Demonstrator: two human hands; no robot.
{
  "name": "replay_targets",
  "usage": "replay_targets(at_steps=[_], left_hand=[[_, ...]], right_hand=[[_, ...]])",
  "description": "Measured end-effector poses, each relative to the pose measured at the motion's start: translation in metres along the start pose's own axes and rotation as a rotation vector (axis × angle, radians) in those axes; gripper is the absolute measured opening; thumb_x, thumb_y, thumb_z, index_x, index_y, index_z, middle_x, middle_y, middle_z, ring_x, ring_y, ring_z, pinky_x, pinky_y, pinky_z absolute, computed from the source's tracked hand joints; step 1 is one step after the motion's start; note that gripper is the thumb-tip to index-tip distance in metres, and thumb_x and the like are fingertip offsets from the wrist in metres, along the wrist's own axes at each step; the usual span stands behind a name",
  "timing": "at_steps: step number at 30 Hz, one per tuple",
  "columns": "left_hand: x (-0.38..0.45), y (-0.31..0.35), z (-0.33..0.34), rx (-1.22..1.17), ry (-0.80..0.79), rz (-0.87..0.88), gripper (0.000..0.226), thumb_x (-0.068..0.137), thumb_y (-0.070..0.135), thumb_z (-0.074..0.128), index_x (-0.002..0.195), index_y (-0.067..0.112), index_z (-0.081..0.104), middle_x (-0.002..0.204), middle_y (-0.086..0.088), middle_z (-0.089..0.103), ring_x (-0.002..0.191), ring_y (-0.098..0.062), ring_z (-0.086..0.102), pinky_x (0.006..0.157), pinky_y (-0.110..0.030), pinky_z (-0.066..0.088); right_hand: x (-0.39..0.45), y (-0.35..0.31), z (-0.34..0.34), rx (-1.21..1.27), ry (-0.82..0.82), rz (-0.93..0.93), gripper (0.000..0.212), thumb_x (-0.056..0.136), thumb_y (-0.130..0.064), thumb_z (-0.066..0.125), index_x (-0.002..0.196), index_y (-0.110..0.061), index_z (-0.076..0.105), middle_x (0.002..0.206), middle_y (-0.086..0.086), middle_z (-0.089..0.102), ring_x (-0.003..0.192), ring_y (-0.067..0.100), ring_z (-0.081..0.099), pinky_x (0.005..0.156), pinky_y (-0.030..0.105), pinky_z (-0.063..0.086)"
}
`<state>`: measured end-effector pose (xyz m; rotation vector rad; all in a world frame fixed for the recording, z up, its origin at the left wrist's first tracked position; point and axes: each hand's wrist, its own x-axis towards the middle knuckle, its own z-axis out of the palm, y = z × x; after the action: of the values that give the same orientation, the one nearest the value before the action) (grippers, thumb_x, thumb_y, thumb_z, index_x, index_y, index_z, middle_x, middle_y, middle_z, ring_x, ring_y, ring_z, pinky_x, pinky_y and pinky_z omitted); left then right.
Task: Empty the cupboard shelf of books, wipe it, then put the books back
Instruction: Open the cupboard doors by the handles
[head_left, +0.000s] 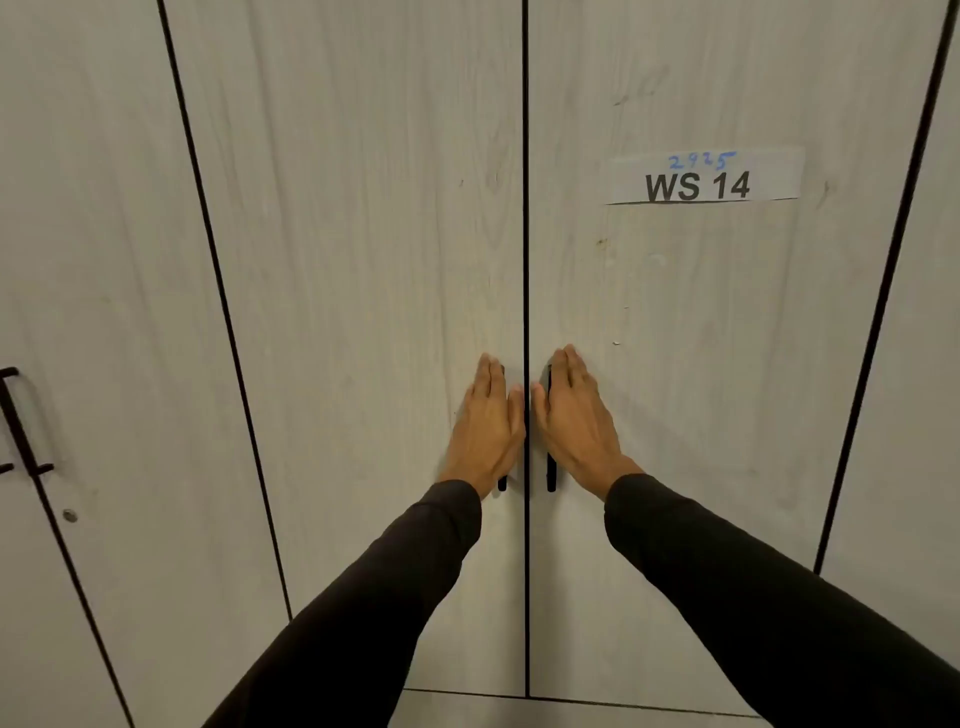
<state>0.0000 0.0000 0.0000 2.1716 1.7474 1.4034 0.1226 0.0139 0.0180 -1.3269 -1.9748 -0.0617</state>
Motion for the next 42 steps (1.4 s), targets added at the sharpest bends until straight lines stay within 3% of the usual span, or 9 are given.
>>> replay_targets(at_steps=[3,6,8,11,14,18,26,35,42], left_hand=[[-0.007,0.001,0.008,-0.166,0.079,-0.058,0.057,0.106,0.037,0.027,0.156,0.014,0.013,0.162,-0.001,0.018,0.148,-0.012,0.019,0.119,-0.023,0.014],[-0.013,0.003,0.018,-0.312,0.2,-0.079,0.048,0.106,0.03,0.031,0.151,0.014,0.032,0.147,-0.006,0.048,0.133,-0.017,0.047,0.114,-0.03,0.036],[-0.014,0.006,0.02,-0.389,0.282,-0.131,0.041,0.106,0.025,0.032,0.143,0.012,0.046,0.112,-0.002,0.067,0.1,-0.011,0.064,0.093,-0.024,0.052],[-0.015,0.011,0.023,-0.484,0.314,-0.223,0.041,0.106,0.023,0.033,0.125,-0.004,0.057,0.075,-0.01,0.058,0.058,-0.003,0.048,0.064,-0.021,0.048],[-0.011,0.014,0.02,-0.6,0.297,-0.309,0.037,0.106,0.024,0.033,0.096,0.002,0.061,0.08,-0.016,0.057,0.066,-0.011,0.05,0.074,-0.032,0.048],[-0.001,0.005,0.014,-0.679,0.188,-0.418,0.042,0.106,0.03,0.032,0.106,0.002,0.063,0.097,-0.008,0.062,0.093,-0.019,0.058,0.086,-0.025,0.046],[-0.003,-0.011,0.022,-0.767,0.137,-0.444,0.042,0.107,0.031,0.032,0.096,0.005,0.063,0.078,-0.003,0.059,0.073,-0.012,0.055,0.078,-0.022,0.05],[-0.026,-0.007,0.015,-0.73,0.174,-0.469,0.043,0.107,0.034,0.029,0.082,0.014,0.059,0.072,-0.001,0.056,0.069,-0.013,0.053,0.079,-0.031,0.049],[-0.05,-0.003,0.001,-0.739,0.192,-0.433,0.043,0.107,0.033,0.028,0.087,0.01,0.058,0.072,-0.001,0.054,0.067,-0.011,0.051,0.069,-0.021,0.046]], right_hand=[[-0.006,0.0,0.008,0.164,0.008,0.07,0.058,0.106,-0.032,0.028,0.155,-0.006,0.009,0.163,0.012,0.009,0.15,0.024,0.012,0.121,0.034,0.015],[-0.011,-0.003,0.023,0.437,0.04,0.175,0.052,0.106,-0.032,0.033,0.153,-0.014,0.02,0.153,0.011,0.036,0.139,0.027,0.04,0.115,0.038,0.033],[-0.011,-0.006,0.028,0.473,0.134,0.195,0.046,0.105,-0.029,0.037,0.147,-0.012,0.031,0.136,0.012,0.054,0.122,0.027,0.056,0.104,0.04,0.047],[-0.013,-0.009,0.033,0.552,0.212,0.261,0.032,0.105,-0.024,0.04,0.129,-0.006,0.051,0.113,0.007,0.062,0.107,0.023,0.062,0.092,0.034,0.052],[-0.011,-0.006,0.033,0.621,0.17,0.345,0.026,0.105,-0.025,0.038,0.107,-0.006,0.057,0.091,0.004,0.059,0.086,0.021,0.061,0.081,0.036,0.053],[-0.008,0.003,0.033,0.688,0.084,0.417,0.035,0.106,-0.027,0.033,0.113,-0.004,0.058,0.099,0.008,0.06,0.087,0.018,0.056,0.076,0.029,0.044],[0.0,0.011,0.031,0.796,-0.034,0.457,0.043,0.106,-0.039,0.026,0.096,-0.01,0.055,0.087,0.006,0.061,0.083,0.019,0.059,0.081,0.031,0.048],[-0.026,0.001,0.032,0.803,0.038,0.463,0.051,0.104,-0.047,0.021,0.078,-0.015,0.051,0.075,0.002,0.057,0.073,0.018,0.055,0.08,0.036,0.049],[-0.053,-0.011,0.022,0.779,0.099,0.506,0.052,0.103,-0.05,0.021,0.07,-0.016,0.042,0.065,0.0,0.042,0.061,0.013,0.04,0.061,0.024,0.036]])
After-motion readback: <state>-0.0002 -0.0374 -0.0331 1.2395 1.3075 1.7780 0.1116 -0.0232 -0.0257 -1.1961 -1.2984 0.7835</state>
